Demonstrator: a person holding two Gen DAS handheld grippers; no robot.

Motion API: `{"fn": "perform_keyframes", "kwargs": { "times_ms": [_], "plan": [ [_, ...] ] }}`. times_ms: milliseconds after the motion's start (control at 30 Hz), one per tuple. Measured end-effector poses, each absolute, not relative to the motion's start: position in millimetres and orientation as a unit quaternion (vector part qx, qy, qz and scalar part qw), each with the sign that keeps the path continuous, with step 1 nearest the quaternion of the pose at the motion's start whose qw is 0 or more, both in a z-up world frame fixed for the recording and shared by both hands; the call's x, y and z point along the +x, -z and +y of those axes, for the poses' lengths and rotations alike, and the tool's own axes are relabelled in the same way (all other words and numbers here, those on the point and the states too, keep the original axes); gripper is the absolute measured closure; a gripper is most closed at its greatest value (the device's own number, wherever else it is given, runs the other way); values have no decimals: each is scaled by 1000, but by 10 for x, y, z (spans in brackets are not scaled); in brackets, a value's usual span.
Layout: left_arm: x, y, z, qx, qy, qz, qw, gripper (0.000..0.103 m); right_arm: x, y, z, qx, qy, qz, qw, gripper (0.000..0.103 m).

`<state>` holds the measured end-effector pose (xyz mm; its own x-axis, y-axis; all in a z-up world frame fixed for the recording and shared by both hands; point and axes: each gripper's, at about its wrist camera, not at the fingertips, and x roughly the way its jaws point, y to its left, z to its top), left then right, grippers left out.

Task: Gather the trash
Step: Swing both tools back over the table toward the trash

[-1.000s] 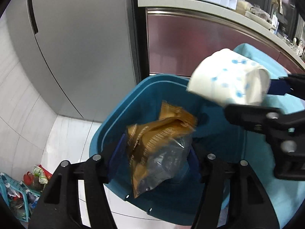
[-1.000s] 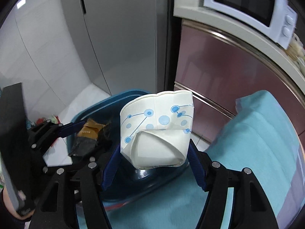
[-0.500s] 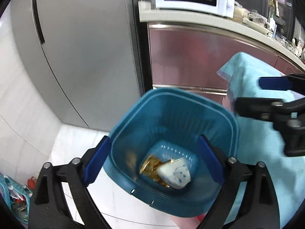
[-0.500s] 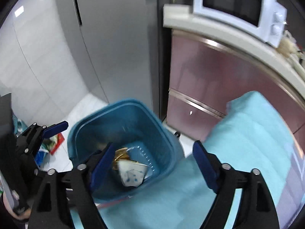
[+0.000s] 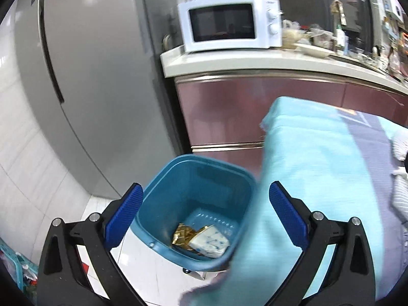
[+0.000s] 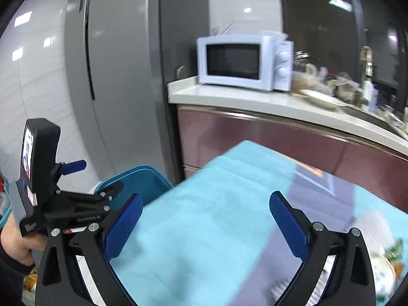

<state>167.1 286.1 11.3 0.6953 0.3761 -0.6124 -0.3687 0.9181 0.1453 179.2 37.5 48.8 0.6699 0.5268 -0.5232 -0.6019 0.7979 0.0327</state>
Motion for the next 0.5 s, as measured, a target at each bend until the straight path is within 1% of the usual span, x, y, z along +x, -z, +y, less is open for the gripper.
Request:
{"fn": "perform_keyframes", "kwargs": {
  "times_ms": [267,500],
  "plan": [
    [1506,-349,1856,35,-146,308,939,6,1286,-511,-681,-36,-250,219,943,7],
    [1464,-395,1064,49,-83,300,949,6,979,-402,-1505,-3,-178,211,961,7]
  ]
}}
